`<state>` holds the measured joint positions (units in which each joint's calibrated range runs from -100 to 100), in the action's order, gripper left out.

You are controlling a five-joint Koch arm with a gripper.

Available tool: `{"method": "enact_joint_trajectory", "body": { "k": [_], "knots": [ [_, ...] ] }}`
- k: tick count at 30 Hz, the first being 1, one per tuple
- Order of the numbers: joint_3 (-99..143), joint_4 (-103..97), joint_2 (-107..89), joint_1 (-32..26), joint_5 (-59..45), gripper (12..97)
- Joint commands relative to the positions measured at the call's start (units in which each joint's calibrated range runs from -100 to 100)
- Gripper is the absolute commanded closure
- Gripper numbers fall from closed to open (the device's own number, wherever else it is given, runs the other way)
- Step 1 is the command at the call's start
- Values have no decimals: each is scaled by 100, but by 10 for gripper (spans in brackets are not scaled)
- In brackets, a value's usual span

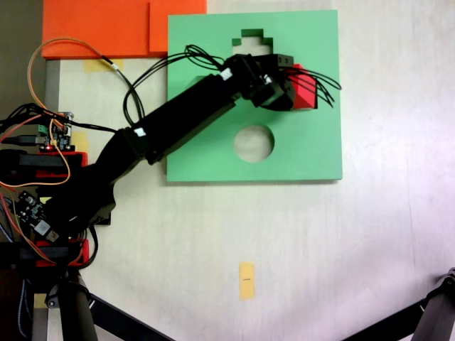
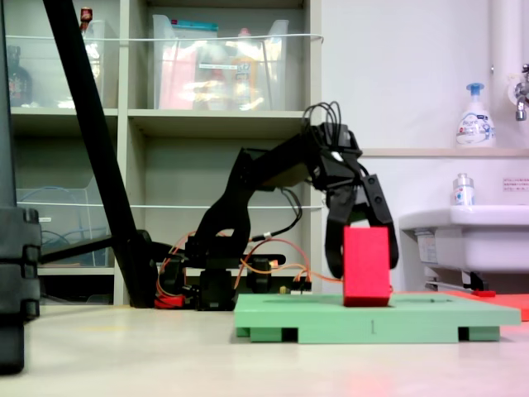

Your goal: Put the square block into the corresponding hole

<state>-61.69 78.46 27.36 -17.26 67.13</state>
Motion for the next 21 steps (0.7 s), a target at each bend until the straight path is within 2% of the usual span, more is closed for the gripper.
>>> {"method": "enact_joint_trajectory", "body": {
  "k": [1,21],
  "knots": [
    [-521,-456,-82,-24,-44,841],
    [-711,-745,1035,63,-63,838]
  ]
}}
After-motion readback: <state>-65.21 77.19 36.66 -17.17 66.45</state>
